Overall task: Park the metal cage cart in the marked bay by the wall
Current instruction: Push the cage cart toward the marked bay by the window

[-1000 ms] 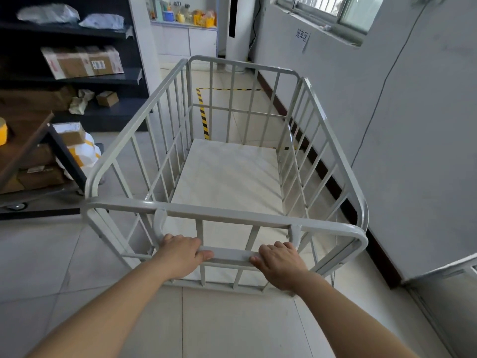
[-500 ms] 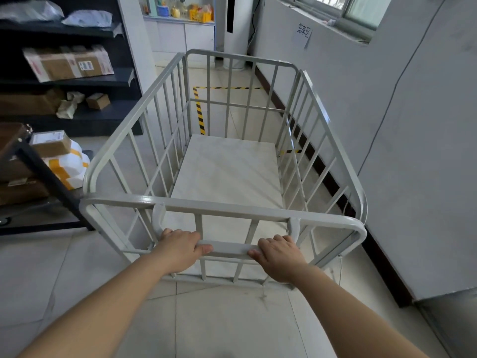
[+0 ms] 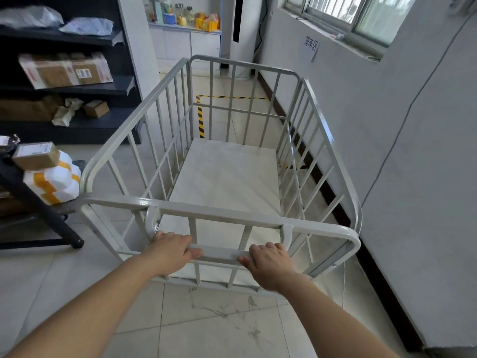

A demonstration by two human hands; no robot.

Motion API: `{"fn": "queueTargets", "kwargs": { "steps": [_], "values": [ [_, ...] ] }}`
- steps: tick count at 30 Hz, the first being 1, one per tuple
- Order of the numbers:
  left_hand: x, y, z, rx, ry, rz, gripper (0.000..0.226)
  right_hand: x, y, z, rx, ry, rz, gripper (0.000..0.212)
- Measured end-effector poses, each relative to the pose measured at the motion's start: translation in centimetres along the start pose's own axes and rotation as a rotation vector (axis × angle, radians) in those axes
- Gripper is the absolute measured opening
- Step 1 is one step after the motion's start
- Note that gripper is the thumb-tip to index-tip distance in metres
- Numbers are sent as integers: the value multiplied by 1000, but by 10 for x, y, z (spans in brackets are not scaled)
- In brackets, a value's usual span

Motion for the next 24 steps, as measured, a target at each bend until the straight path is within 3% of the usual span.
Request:
{"fn": "queueTargets", "kwargs": {
  "steps": [10,20,24],
  "values": [
    [5,35,69,-16,-8,-10,40,-33,11,69,-10,14,-3,93],
    [19,71,154,-22,-10,-29,44,-69,18,155,10,22,-23,73],
    [23,88,187,-23,-17,-22,43,-82,25,189,9,12,-20,79]
  ]
}}
Point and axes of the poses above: each hand's wrist, its own z-axis towards the middle knuckle, its own y-axis out of the back of the hand, x = y × z, the point moved 5 cm from there along z, towards the middle knuckle, and after that the axes turned 11 degrees about -z, right-handed, at the moved point
